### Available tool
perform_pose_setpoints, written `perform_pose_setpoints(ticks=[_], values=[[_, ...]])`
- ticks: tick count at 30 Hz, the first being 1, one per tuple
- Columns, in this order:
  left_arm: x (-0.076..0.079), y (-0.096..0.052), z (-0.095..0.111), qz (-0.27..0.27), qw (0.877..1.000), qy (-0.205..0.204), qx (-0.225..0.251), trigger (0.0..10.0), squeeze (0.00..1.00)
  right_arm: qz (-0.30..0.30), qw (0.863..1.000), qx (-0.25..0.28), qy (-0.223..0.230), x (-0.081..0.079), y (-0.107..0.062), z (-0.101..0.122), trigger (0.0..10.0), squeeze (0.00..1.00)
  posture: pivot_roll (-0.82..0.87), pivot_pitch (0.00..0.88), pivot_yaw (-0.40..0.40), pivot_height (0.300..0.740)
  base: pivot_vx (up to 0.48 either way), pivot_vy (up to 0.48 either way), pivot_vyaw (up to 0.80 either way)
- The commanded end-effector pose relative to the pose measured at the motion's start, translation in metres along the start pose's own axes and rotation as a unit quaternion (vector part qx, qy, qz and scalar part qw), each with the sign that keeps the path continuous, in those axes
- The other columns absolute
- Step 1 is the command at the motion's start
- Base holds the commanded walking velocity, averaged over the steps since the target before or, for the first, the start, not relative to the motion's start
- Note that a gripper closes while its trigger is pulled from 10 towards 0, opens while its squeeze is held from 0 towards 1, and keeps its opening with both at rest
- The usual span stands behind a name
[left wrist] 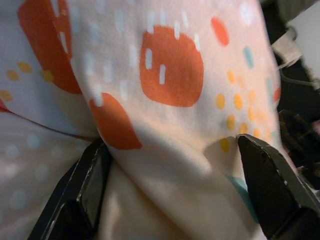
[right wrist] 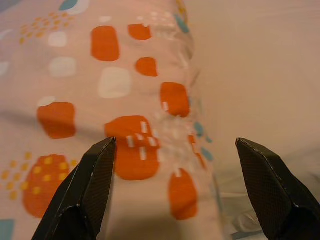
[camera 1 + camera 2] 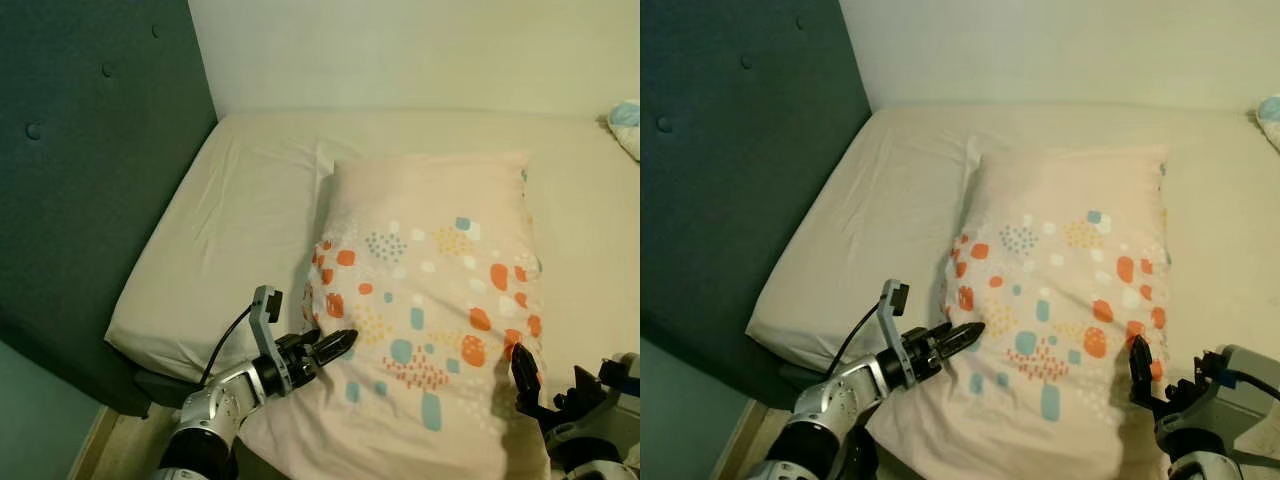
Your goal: Clean up the room
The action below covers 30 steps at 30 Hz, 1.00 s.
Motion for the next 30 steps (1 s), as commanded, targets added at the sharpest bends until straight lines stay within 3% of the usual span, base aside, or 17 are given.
perform_pose_setpoints(ticks=[1, 6, 7, 8, 9, 10, 12, 13, 16, 17, 18, 30], values=[[0.007, 0.004, -0.018, 0.004, 1.000, -0.006, -0.028, 10.0, 0.00, -0.004, 1.000, -0.001, -0.003, 0.000, 0.000, -0.002, 10.0, 0.64, -0.17, 0.218, 0.029, 0.574, 0.000, 0.000, 0.00], [0.003, 0.005, -0.017, 0.021, 0.999, -0.009, -0.024, 9.8, 0.00, -0.003, 1.000, 0.000, -0.002, -0.002, 0.002, -0.001, 10.0, 0.62, -0.17, 0.218, 0.024, 0.574, 0.000, 0.000, 0.00], [0.003, 0.005, -0.016, 0.022, 0.999, -0.014, -0.019, 6.1, 0.00, -0.003, 1.000, 0.000, -0.002, -0.002, 0.002, -0.001, 10.0, 0.60, -0.17, 0.218, 0.024, 0.574, 0.000, 0.000, 0.00], [0.003, 0.005, -0.016, 0.022, 0.999, -0.014, -0.019, 6.1, 0.00, -0.003, 1.000, 0.000, -0.002, -0.002, 0.002, -0.001, 10.0, 0.60, -0.17, 0.218, 0.024, 0.574, 0.000, 0.000, 0.00], [0.000, 0.005, -0.012, 0.028, 0.999, -0.016, -0.011, 0.0, 0.00, -0.005, 1.000, 0.000, -0.003, -0.002, 0.003, 0.000, 10.0, 0.45, -0.17, 0.217, 0.023, 0.574, 0.000, 0.000, 0.00], [-0.001, 0.005, -0.010, 0.031, 0.999, -0.019, -0.008, 0.0, 0.00, -0.005, 1.000, 0.000, -0.003, -0.002, 0.003, -0.001, 10.0, 0.39, -0.17, 0.217, 0.023, 0.574, 0.000, 0.000, 0.00], [-0.001, 0.005, -0.009, 0.033, 0.999, -0.019, -0.006, 0.0, 0.00, -0.005, 1.000, 0.000, -0.004, -0.002, 0.003, -0.001, 10.0, 0.39, -0.17, 0.217, 0.023, 0.574, 0.000, 0.000, 0.00], [-0.002, 0.005, -0.008, 0.035, 0.999, -0.020, -0.003, 0.0, 0.00, -0.005, 1.000, 0.000, -0.004, -0.002, 0.003, -0.001, 10.0, 0.30, -0.17, 0.217, 0.023, 0.574, 0.000, 0.000, 0.00], [-0.002, 0.005, -0.007, 0.036, 0.999, -0.020, -0.001, 0.0, 0.00, -0.005, 1.000, 0.000, -0.004, -0.002, 0.004, -0.001, 10.0, 0.30, -0.17, 0.215, 0.023, 0.574, 0.000, 0.000, 0.00], [-0.003, 0.005, -0.005, 0.038, 0.999, -0.020, 0.003, 0.0, 0.00, -0.005, 1.000, -0.001, -0.005, -0.003, 0.004, -0.001, 10.0, 0.08, -0.16, 0.213, 0.024, 0.574, 0.000, 0.000, 0.00], [-0.004, 0.004, -0.004, 0.039, 0.999, -0.023, 0.006, 0.0, 0.00, -0.004, 1.000, -0.001, -0.005, -0.003, 0.005, -0.002, 10.0, 0.00, -0.16, 0.213, 0.025, 0.574, 0.000, 0.000, 0.00], [-0.003, 0.000, -0.001, 0.022, 1.000, -0.009, -0.002, 0.0, 0.00, 0.001, 1.000, -0.002, -0.014, -0.009, 0.010, -0.004, 10.0, 0.00, -0.16, 0.207, 0.021, 0.574, 0.000, 0.000, 0.00]])
Point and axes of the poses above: a point about 5 cm out from each wrist's last joint towards the gripper, its own y axis pointing out of the wrist towards the gripper, its own z axis along the axis of the wrist's last joint, x = y × z, the point moved 6 cm from there along y, pointing out of the wrist towards the gripper, and after that the axes turned 14 degrees about y, right-handed, at the moved point
